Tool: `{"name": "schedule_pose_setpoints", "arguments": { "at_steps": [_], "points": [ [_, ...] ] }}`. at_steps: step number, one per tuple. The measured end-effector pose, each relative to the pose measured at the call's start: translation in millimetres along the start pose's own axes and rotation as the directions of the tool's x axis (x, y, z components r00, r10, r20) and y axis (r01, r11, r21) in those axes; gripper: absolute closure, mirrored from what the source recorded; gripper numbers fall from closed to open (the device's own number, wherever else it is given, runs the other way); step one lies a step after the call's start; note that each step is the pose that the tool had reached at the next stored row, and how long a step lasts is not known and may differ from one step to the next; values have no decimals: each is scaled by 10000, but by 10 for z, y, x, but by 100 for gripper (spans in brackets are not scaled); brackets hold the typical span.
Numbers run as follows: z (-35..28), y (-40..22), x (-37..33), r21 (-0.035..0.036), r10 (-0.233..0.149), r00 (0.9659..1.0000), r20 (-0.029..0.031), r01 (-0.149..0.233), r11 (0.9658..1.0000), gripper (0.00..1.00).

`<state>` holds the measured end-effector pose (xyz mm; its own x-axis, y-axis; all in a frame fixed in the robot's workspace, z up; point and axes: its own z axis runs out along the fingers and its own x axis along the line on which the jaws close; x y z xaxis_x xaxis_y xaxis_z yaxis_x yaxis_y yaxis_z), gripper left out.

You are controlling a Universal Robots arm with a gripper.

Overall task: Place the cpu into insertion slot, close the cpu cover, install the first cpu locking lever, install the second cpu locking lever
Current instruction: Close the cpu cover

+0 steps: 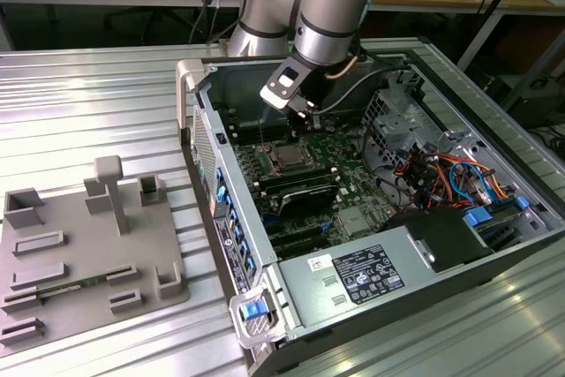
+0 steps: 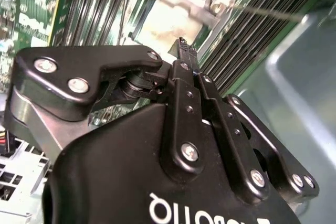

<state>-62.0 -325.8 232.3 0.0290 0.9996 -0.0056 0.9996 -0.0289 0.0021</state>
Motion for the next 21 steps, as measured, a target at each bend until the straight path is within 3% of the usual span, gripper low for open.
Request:
{"name": "schedule_pose_setpoints", "arguments": {
  "at_steps": [4, 13, 21],
  "points": [
    [64, -98, -3, 10, -36, 10000, 1, 36, 10000, 89],
    [164, -215, -6, 53, -70, 10000, 2, 70, 10000, 89],
    [244, -233, -6, 92, -246, 9997, 4, 246, 9997, 89]
  ]
}}
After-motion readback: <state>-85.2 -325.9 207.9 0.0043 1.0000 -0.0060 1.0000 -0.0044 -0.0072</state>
